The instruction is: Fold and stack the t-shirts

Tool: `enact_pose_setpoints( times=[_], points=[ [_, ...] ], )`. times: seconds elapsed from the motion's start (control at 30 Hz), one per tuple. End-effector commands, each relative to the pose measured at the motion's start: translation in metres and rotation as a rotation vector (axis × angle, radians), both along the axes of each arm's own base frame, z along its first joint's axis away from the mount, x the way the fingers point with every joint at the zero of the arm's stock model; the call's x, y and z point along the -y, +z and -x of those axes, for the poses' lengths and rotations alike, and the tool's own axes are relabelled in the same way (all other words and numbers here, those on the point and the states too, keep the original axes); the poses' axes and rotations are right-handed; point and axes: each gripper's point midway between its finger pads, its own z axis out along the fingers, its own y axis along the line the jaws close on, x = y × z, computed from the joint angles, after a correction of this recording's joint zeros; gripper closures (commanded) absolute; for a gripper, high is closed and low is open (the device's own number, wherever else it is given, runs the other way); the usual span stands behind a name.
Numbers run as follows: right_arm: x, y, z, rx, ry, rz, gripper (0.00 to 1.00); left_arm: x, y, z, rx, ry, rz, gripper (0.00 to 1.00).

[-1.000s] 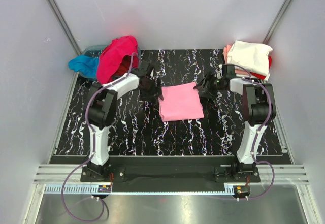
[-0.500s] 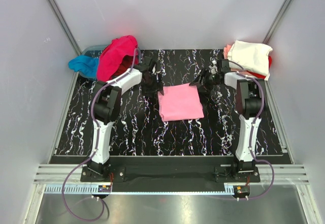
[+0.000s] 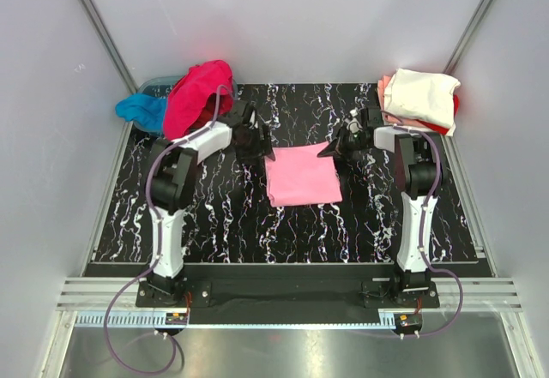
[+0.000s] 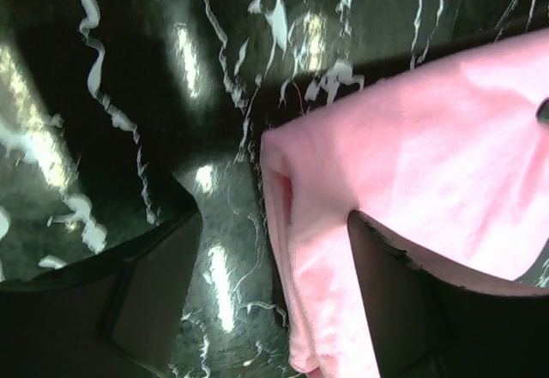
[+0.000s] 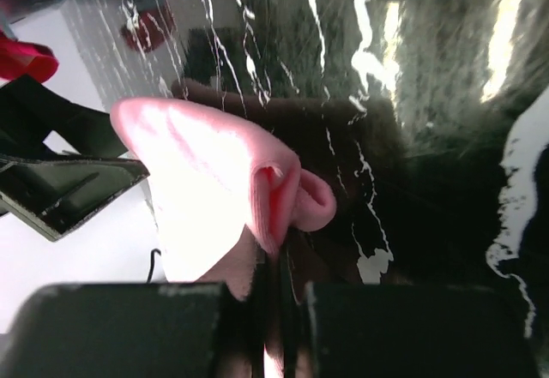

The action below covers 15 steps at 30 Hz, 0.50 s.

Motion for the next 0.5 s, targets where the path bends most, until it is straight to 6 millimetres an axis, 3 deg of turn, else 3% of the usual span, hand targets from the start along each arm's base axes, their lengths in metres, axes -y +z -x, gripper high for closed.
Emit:
enact_pose_setpoints(
  times=[0.0,0.03,0.07,0.1,0.13,0.17,0.2,0.27,0.3,0.47],
  points=[
    [-0.012,0.028,0.004,0.078,0.034,-0.070,1.00,-0.031,-0.019,0.023,0.039,0.018,-0.077,0.18],
    [-0.010,0.036,0.001,0.102,0.028,-0.056,1.00,-0.034,0.012,0.023,0.116,0.030,-0.057,0.15],
    [-0.007,0.042,0.001,0.095,0.024,-0.035,1.00,-0.038,0.018,0.028,0.137,0.041,-0.061,0.13],
    [-0.004,0.047,-0.001,0.099,0.019,-0.001,1.00,-0.047,0.012,0.043,0.130,0.056,-0.082,0.11],
    [0.005,0.053,-0.007,0.136,0.008,0.071,1.00,-0.051,0.031,0.047,0.180,0.071,-0.067,0.11],
    [0.009,0.067,-0.010,0.135,0.006,0.096,1.00,-0.053,0.036,0.049,0.214,0.085,-0.058,0.11],
    [0.016,0.076,-0.013,0.144,-0.006,0.118,1.00,-0.061,0.020,0.070,0.180,0.106,-0.062,0.11],
    [0.030,0.100,-0.022,0.176,-0.031,0.196,1.00,-0.058,0.036,0.071,0.281,0.127,0.007,0.11],
    [0.035,0.107,-0.025,0.193,-0.037,0.219,1.00,-0.061,0.017,0.091,0.246,0.130,0.022,0.11],
    [0.070,0.148,-0.044,0.272,-0.080,0.363,1.00,-0.058,0.035,0.089,0.376,0.128,0.083,0.11]
  ],
)
